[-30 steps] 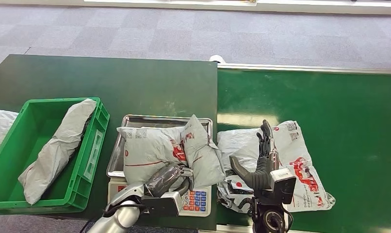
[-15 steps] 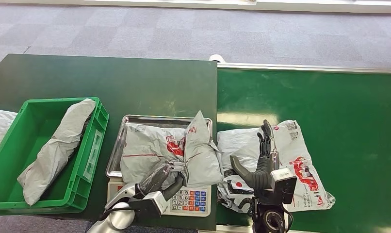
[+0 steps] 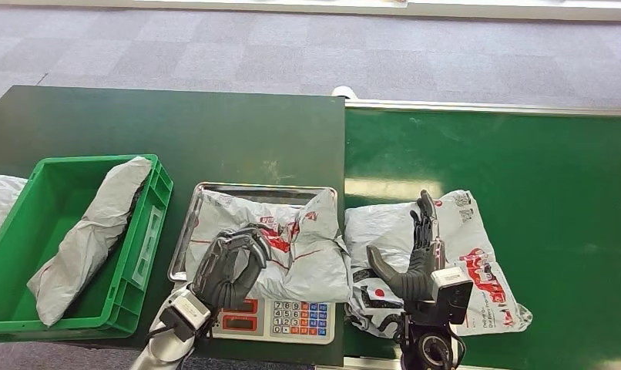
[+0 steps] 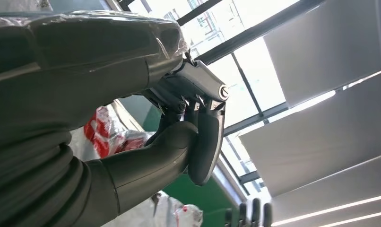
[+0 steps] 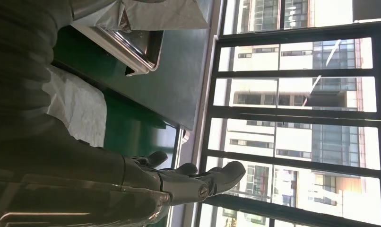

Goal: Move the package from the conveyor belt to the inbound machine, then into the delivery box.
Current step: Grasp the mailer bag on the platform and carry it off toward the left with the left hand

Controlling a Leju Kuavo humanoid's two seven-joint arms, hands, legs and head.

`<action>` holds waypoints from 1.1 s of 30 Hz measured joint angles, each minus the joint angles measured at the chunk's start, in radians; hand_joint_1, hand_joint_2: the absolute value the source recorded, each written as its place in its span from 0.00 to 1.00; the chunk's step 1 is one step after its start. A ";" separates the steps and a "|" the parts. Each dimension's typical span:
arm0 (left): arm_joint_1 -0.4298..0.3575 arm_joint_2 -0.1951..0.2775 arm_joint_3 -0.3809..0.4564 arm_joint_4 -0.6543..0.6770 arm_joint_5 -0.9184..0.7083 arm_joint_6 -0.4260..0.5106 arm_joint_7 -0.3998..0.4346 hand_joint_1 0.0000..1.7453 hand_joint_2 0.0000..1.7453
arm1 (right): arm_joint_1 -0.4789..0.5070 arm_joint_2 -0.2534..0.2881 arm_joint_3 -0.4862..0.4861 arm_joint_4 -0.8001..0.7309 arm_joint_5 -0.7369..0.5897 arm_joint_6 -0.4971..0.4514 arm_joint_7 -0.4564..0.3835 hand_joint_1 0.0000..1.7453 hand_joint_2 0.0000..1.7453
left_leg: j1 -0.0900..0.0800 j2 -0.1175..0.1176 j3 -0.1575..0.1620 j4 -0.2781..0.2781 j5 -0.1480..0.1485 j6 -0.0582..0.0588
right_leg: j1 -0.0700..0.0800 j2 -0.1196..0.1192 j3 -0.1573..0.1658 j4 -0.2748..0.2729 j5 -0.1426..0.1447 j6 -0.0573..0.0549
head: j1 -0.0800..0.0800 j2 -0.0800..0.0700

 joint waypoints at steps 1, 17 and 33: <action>0.003 0.002 0.000 -0.015 0.017 0.003 0.000 1.00 1.00 | 0.000 0.000 0.000 0.000 0.000 0.000 0.000 0.00 1.00 | 0.000 0.000 0.000 0.000 0.000 0.000 | 0.000 0.000 0.000 0.000 0.000 0.000 | 0.000 0.000; 0.033 0.017 0.012 0.017 -0.404 0.049 0.124 0.00 1.00 | 0.001 0.000 0.005 0.000 0.003 0.006 0.000 0.00 1.00 | 0.000 0.000 0.000 0.000 0.000 0.000 | 0.000 0.000 -0.001 0.000 0.000 0.000 | 0.000 0.000; 0.000 0.005 0.022 0.165 -0.540 -0.020 0.335 0.00 1.00 | 0.017 0.002 -0.003 -0.012 0.022 0.024 0.008 0.00 1.00 | 0.000 0.000 0.001 0.000 0.000 0.000 | 0.000 0.000 0.000 0.000 0.000 0.000 | 0.000 0.000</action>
